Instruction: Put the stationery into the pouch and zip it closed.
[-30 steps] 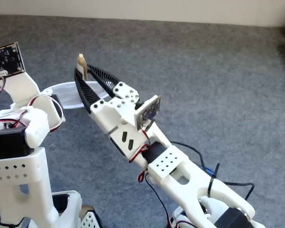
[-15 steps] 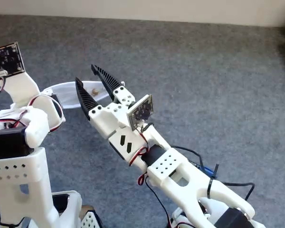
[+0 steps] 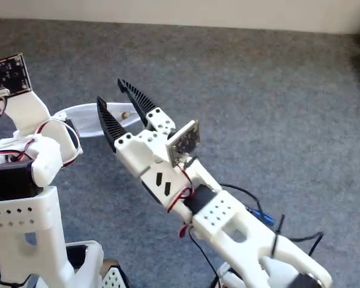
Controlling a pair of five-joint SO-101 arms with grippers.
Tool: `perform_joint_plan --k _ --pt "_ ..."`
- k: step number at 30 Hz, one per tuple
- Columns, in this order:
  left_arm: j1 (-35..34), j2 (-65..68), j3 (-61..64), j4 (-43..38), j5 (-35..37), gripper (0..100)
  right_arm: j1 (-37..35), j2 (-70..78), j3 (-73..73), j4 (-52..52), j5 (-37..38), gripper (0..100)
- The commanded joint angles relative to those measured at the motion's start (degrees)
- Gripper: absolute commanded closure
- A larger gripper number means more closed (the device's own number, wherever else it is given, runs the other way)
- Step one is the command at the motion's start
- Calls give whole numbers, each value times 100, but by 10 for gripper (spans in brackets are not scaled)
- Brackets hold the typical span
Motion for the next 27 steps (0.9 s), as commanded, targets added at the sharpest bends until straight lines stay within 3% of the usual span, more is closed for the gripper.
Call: perform_joint_plan --k 1,9,15,23,27 --pt "-119 -92 -40 -105 -53 993 -31 -963 -127 1481 -88 828" --pt "-119 -92 -40 -105 -53 993 -4 -1719 -1367 4980 -79 828" --pt "-119 -92 -40 -105 -53 993 435 -1719 -2044 7354 -53 828" --pt "-119 -92 -40 -105 -53 993 1077 -1710 -2053 8954 18 828" --pt "-119 -92 -40 -105 -53 993 1262 -1578 -1666 9411 598 828"
